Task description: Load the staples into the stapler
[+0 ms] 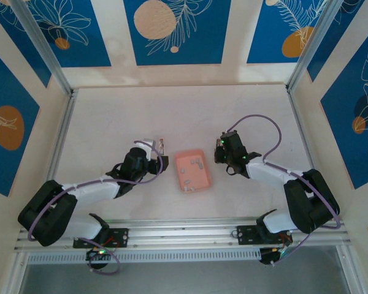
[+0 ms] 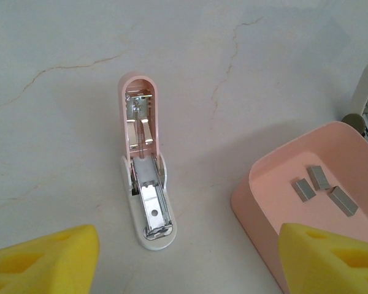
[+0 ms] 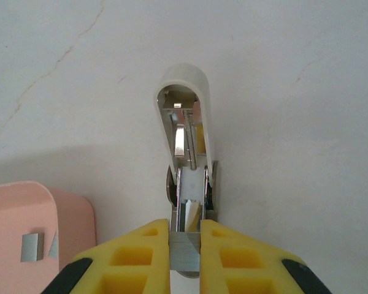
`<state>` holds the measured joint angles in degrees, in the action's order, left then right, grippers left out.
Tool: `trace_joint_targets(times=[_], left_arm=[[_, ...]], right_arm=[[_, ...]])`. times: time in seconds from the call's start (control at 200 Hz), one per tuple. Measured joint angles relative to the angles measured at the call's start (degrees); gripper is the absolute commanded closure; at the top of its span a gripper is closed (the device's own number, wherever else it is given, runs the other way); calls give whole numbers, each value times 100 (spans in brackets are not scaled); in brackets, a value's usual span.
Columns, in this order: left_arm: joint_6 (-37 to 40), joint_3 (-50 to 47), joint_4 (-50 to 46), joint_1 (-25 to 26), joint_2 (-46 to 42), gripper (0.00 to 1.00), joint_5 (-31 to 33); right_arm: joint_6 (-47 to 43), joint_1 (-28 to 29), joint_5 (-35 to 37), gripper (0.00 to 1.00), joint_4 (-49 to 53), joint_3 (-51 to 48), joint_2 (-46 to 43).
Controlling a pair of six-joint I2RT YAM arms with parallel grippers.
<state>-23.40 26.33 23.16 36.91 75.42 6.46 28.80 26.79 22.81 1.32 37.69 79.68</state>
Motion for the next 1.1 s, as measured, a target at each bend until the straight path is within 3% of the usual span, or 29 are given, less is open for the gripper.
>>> trace_joint_targets(times=[1.095], left_arm=[[0,0,15,0,94,23,-2]], right_arm=[[-258,-133,-334,84,-164,46,490]])
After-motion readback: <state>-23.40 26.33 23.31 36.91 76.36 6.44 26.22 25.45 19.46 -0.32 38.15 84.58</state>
